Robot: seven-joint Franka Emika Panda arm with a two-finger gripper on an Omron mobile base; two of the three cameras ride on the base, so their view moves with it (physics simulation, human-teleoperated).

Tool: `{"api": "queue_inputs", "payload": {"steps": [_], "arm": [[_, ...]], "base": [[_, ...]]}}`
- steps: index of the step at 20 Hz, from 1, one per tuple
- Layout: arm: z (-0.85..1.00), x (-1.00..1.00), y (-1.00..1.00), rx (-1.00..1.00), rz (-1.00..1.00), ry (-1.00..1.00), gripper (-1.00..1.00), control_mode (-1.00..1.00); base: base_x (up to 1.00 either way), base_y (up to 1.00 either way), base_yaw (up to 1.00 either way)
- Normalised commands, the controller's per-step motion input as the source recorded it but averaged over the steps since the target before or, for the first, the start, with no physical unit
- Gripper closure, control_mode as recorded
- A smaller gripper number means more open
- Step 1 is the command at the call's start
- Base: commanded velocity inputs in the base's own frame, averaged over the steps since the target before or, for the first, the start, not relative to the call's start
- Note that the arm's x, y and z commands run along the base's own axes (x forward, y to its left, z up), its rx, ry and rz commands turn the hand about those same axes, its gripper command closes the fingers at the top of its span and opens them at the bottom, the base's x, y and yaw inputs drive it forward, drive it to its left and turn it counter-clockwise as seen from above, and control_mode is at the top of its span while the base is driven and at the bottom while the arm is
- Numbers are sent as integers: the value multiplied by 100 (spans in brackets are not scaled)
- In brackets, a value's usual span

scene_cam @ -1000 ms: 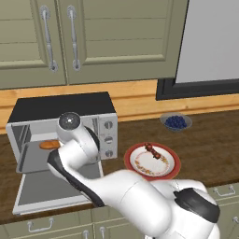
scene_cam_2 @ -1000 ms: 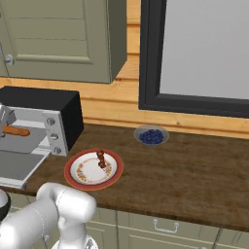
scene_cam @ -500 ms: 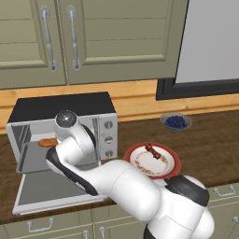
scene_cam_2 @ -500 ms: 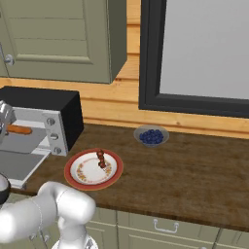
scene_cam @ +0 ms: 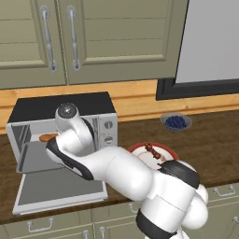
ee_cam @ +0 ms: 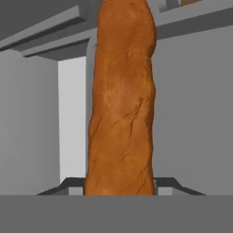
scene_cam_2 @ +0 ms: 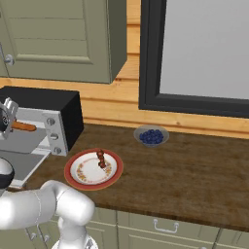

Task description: Pick up the kebab skewer and baguette bread, and place them inside the toaster oven. Close the toaster oven door and start by setting the timer.

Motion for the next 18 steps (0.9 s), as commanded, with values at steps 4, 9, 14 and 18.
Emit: {"api": "queue_inputs", "payload": {"steps": [4, 9, 14, 18], "arm": [[-8, 31, 9, 0, 0, 2, 100, -100], [-7, 30, 10, 0, 0, 3, 100, -100], [-15, 41, 0, 0, 0, 0, 100, -100], [-17, 36, 0, -1, 0, 0, -100, -100]], "base": [[0, 0, 0], [0, 0, 0], [0, 0, 0], [0, 0, 0]]}}
